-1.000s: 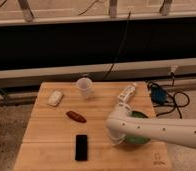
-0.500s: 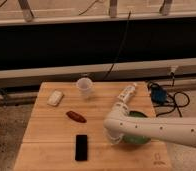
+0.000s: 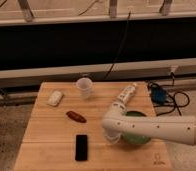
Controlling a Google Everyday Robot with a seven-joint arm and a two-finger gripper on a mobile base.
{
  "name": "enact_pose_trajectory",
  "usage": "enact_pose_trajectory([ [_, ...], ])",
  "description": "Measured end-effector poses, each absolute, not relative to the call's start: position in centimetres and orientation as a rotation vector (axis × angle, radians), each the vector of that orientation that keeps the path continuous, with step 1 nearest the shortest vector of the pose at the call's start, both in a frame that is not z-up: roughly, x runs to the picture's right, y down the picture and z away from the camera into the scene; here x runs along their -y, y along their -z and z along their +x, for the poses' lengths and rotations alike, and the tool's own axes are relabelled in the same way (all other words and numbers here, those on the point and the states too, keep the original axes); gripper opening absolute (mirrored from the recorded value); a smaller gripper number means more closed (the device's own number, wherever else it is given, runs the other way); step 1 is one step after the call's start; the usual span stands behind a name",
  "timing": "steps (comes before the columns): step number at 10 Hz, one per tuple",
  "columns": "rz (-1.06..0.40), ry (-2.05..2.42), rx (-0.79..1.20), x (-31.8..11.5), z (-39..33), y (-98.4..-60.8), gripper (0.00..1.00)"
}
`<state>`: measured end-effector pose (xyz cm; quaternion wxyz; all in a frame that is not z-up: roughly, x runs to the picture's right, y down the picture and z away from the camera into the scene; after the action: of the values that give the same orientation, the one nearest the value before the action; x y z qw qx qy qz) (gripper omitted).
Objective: Push the eraser across the table
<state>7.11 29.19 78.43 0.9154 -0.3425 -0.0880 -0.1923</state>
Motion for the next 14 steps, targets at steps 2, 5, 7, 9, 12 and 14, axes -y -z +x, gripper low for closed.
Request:
enact_pose_trajectory([
  [2,-0.705,0.407,0.188,-29.2,6.4,-78.5,0.05],
  [5,-0.705,0.409,0.188,-29.1,6.4,-78.4,0.05],
  [7,-0.704,0.445,0.201,-29.0,5.0,-78.7,0.05],
  [9,-0.702,0.445,0.206,-28.9,4.8,-78.6,0.05],
  [12,-0.702,0.476,0.209,-29.0,4.1,-78.6,0.05],
  [14,-0.693,0.514,0.227,-28.7,1.3,-78.8,0.05],
])
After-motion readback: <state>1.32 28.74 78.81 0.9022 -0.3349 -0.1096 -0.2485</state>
